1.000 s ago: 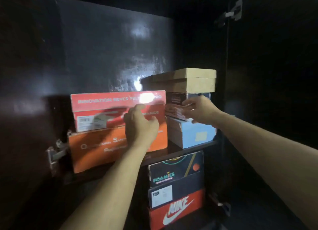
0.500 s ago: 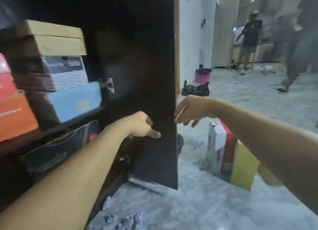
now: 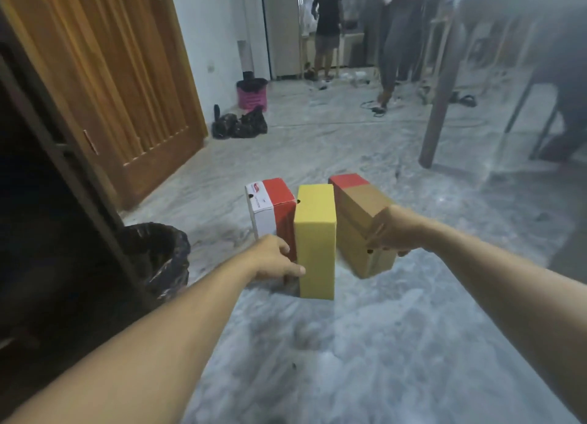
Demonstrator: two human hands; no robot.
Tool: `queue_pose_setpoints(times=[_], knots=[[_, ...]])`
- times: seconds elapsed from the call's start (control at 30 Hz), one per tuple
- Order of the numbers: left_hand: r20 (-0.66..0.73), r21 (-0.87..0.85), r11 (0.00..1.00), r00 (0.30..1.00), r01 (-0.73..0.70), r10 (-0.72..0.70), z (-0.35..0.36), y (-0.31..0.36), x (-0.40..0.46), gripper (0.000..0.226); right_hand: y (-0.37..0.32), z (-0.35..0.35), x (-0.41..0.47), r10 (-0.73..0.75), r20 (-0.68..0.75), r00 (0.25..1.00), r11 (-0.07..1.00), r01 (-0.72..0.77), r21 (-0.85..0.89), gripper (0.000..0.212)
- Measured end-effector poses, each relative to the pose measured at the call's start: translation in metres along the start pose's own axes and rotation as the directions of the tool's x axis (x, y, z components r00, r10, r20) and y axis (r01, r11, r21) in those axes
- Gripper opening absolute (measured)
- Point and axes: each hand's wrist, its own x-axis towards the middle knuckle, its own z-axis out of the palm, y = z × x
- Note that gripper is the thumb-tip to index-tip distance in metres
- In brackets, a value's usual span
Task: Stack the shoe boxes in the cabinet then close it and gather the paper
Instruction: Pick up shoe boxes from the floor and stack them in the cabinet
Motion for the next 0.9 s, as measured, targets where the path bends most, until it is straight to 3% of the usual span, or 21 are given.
queue_pose_setpoints(times=[0.1, 0.23, 0.33, 0.4, 0.5, 0.57, 0.63, 0.7, 0.83, 0.9], knots=[[-0.074, -0.119, 0.992, 0.996, 0.035, -0.044, 0.02, -0.004, 0.046, 0.069, 0.015, 0.019, 0.027, -0.024, -0.084, 0.996, 0.995, 0.015, -0.098, 0.038], [-0.128, -0.172, 0.983, 0.988, 0.067, -0.089, 0.041, -0.023, 0.096, 0.066, 0.003, 0.047, 0.061, -0.145, -0.171, 0.974, 0.989, 0.136, -0.066, 0.031], [-0.115, -0.254, 0.963, 0.986, 0.089, -0.122, 0.055, -0.038, 0.125, 0.07, -0.019, 0.066, 0.092, -0.268, -0.163, 0.95, 0.963, 0.257, -0.086, 0.061], [-0.111, -0.274, 0.957, 0.985, 0.097, -0.132, 0.064, -0.047, 0.14, 0.067, -0.029, 0.079, 0.11, -0.305, -0.137, 0.942, 0.95, 0.291, -0.113, 0.069], [-0.08, -0.297, 0.946, 0.984, 0.128, -0.158, 0.08, -0.063, 0.153, 0.06, -0.031, 0.096, 0.118, -0.284, -0.182, 0.942, 0.949, 0.249, -0.192, 0.053], [-0.056, -0.335, 0.928, 0.98, 0.163, -0.193, 0.091, -0.072, 0.157, 0.056, -0.023, 0.105, 0.11, -0.274, -0.349, 0.896, 0.959, 0.23, -0.165, 0.049], [-0.061, -0.399, 0.892, 0.965, 0.211, -0.256, 0.101, -0.079, 0.162, 0.052, -0.007, 0.109, 0.099, -0.203, -0.506, 0.838, 0.978, 0.2, -0.063, 0.059], [-0.067, -0.492, 0.835, 0.946, 0.245, -0.317, 0.111, -0.083, 0.169, 0.043, 0.01, 0.107, 0.091, -0.063, -0.563, 0.824, 0.992, 0.113, 0.054, 0.076], [0.061, -0.696, 0.643, 0.919, 0.32, -0.391, 0.129, -0.071, 0.167, 0.021, 0.039, 0.103, 0.08, 0.142, -0.547, 0.825, 0.975, -0.022, 0.22, 0.074], [0.107, -0.752, 0.578, 0.923, 0.318, -0.369, 0.145, -0.069, 0.171, 0.03, 0.05, 0.103, 0.075, 0.207, -0.508, 0.836, 0.948, -0.042, 0.317, 0.07]])
